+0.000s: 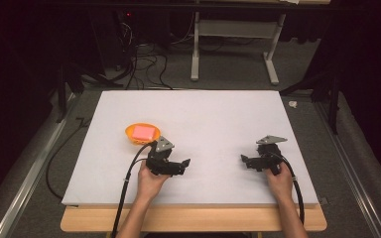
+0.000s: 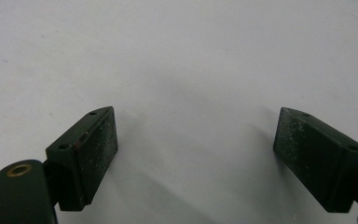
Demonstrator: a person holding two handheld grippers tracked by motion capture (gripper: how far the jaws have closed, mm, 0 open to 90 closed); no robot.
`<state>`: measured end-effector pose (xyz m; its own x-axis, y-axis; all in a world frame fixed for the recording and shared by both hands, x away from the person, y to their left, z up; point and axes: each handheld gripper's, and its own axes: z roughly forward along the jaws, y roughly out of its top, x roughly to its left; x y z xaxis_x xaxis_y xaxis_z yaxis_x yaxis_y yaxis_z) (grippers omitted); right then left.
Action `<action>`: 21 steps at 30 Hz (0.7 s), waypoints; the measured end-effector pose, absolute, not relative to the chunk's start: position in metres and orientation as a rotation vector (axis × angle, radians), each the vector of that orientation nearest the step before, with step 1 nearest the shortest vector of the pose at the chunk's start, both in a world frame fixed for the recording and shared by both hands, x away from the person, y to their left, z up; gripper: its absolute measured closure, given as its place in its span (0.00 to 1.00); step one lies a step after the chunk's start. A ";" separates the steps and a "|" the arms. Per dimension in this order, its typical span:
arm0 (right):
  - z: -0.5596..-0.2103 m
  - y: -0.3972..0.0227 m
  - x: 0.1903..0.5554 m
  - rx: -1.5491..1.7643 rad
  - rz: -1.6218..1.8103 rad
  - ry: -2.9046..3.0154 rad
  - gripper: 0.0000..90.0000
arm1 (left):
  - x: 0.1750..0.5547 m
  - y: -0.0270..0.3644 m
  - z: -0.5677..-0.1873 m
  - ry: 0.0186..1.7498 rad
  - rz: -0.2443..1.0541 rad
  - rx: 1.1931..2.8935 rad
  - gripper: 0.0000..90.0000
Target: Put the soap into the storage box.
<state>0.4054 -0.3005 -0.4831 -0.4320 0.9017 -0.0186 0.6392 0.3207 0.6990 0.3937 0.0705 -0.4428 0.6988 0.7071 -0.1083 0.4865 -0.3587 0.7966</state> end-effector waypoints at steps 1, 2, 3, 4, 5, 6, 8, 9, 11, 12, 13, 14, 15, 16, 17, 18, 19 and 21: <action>-0.483 -0.301 0.405 1.365 0.876 2.186 0.16 | 0.394 0.070 -0.444 0.915 0.321 2.032 0.17; -0.483 -0.300 0.405 1.365 0.876 2.186 0.16 | 0.394 0.069 -0.444 0.916 0.324 2.036 0.17; -0.483 -0.300 0.405 1.365 0.876 2.186 0.16 | 0.395 0.069 -0.445 0.917 0.327 2.038 0.17; -0.483 -0.301 0.405 1.365 0.876 2.186 0.16 | 0.395 0.068 -0.446 0.918 0.325 2.041 0.17; -0.483 -0.301 0.405 1.365 0.876 2.186 0.16 | 0.396 0.067 -0.447 0.920 0.326 2.046 0.17; -0.483 -0.300 0.405 1.365 0.876 2.186 0.16 | 0.396 0.066 -0.448 0.922 0.327 2.050 0.17; -0.483 -0.300 0.405 1.365 0.876 2.186 0.16 | 0.397 0.064 -0.451 0.925 0.329 2.060 0.17; -0.483 -0.300 0.405 1.365 0.876 2.186 0.16 | 0.398 0.064 -0.453 0.927 0.327 2.063 0.17; -0.483 -0.300 0.405 1.365 0.876 2.186 0.16 | 0.399 0.063 -0.456 0.934 0.325 2.070 0.17; -0.483 -0.301 0.405 1.365 0.876 2.186 0.16 | 0.399 0.062 -0.457 0.938 0.317 2.069 0.17; -0.483 -0.301 0.405 1.365 0.876 2.186 0.16 | 0.400 0.061 -0.459 0.939 0.309 2.069 0.17; -0.483 -0.301 0.405 1.365 0.876 2.186 0.16 | 0.401 0.061 -0.460 0.940 0.298 2.068 0.17; -0.483 -0.300 0.405 1.365 0.876 2.186 0.16 | 0.402 0.059 -0.461 0.942 0.297 2.073 0.17; -0.483 -0.300 0.405 1.365 0.876 2.186 0.16 | 0.403 0.059 -0.462 0.945 0.300 2.077 0.17; -0.483 -0.301 0.405 1.365 0.876 2.186 0.16 | 0.403 0.058 -0.463 0.946 0.299 2.080 0.17; -0.483 -0.300 0.405 1.365 0.876 2.186 0.16 | 0.404 0.057 -0.464 0.947 0.296 2.079 0.17; -0.483 -0.300 0.405 1.365 0.876 2.186 0.16 | 0.404 0.057 -0.465 0.949 0.298 2.082 0.17; -0.483 -0.300 0.405 1.365 0.876 2.186 0.16 | 0.405 0.056 -0.467 0.955 0.306 2.083 0.18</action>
